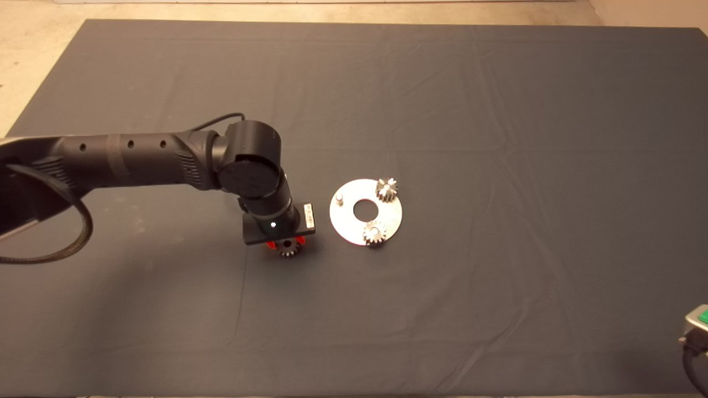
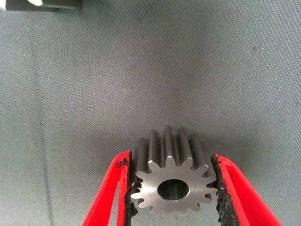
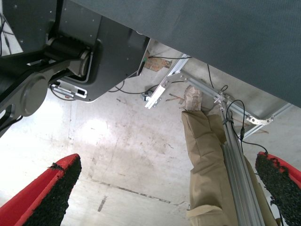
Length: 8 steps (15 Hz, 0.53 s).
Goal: Remove an incorrectly installed larger gear and replace it with the correct smaller gear
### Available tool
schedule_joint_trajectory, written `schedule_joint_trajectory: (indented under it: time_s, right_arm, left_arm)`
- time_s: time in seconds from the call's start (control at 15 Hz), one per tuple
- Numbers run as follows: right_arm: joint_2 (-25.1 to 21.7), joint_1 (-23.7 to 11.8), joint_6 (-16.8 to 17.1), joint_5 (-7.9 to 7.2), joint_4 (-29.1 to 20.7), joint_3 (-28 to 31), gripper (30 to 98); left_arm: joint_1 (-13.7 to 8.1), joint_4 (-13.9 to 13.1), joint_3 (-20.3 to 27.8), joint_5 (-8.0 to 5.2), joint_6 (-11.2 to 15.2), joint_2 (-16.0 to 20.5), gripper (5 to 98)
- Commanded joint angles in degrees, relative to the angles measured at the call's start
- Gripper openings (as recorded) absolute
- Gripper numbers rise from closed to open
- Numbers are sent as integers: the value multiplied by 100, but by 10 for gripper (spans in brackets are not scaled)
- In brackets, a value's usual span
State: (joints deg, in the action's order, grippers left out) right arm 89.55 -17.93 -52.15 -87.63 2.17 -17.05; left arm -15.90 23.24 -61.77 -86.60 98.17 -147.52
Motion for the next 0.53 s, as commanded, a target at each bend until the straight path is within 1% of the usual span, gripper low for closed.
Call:
schedule_joint_trajectory:
  time_s: [0.0, 0.07, 0.2, 0.27, 0.33, 0.47]
  right_arm:
    - [-3, -26, 12, -720, 196, 20, 977]
    - [-3, -26, 12, -720, 196, 20, 977]
    - [6, -26, 12, -720, 196, 20, 977]
    - [44, -26, 18, -720, 211, 14, 977]
    - [85, -18, 12, -720, 231, 11, 977]
    - [152, 56, 11, -720, 240, 11, 977]
  left_arm:
    - [-98, -144, -62, -331, -26, -10, 336]
    - [-131, -234, -62, -364, -42, -10, 335]
    - [-577, -607, -35, -410, -177, -82, 334]
    - [-729, -798, -27, -410, -191, -116, 333]
    - [-873, -931, -27, -419, -211, -133, 332]
    - [-1027, -1082, -35, -410, -281, -218, 330]
